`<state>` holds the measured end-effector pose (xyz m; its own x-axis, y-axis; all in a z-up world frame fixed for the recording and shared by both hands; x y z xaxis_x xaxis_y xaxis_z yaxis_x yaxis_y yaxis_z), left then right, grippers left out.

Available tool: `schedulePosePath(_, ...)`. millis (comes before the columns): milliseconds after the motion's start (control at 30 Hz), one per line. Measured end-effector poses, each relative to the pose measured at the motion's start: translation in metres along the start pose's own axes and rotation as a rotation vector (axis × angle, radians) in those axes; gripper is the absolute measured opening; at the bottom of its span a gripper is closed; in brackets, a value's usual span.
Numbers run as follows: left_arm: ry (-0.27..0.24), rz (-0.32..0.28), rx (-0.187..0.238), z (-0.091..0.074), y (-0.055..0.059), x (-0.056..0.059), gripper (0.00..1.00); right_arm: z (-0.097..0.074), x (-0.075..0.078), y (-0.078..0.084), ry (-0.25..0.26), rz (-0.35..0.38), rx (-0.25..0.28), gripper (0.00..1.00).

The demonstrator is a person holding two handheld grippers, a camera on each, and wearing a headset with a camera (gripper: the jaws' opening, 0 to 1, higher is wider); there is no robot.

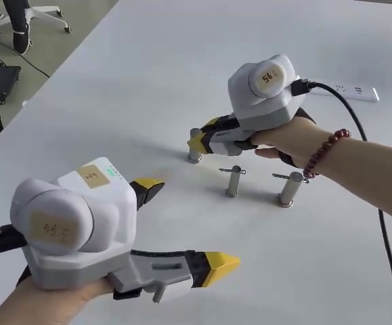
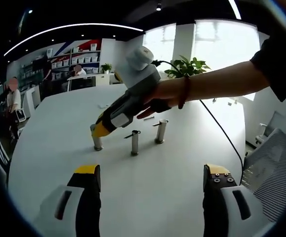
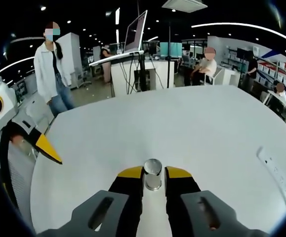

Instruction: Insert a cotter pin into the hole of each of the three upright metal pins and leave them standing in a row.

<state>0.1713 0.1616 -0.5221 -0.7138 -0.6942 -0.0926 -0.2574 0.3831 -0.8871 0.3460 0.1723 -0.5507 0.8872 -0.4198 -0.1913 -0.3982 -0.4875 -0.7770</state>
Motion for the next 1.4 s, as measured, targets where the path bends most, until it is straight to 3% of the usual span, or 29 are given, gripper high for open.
schedulePosePath(267,0.026,-0.002,0.001,0.003,-0.001,0.01,0.85,-0.001,-0.003,0.002,-0.002,-0.013,-0.006,0.09)
schedulePosePath(567,0.017,0.001,0.002,0.001,-0.002,0.007,0.84,-0.002,-0.007,0.001,0.013,-0.039,-0.022,0.08)
schedulePosePath(967,-0.026,0.004,0.01,-0.007,-0.008,-0.004,0.85,-0.013,-0.04,0.013,-0.015,-0.098,-0.069,0.08)
schedulePosePath(1400,-0.04,0.018,0.013,-0.013,-0.014,-0.002,0.85,-0.022,-0.06,0.024,-0.046,-0.13,-0.088,0.08)
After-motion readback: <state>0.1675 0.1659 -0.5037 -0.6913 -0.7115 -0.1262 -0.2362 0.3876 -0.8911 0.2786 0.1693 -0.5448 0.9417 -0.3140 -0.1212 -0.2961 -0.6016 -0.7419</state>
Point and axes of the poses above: the centre of the closed fingertips' face, and the gripper's own axes: z roughly forward along the fingers, x roughly to its right, y roughly out of its underside, the point moved 3 cm from there along -z, roughly backward along the fingers, and after that the axes turned 14 degrees about z, right-handed, at the moved point
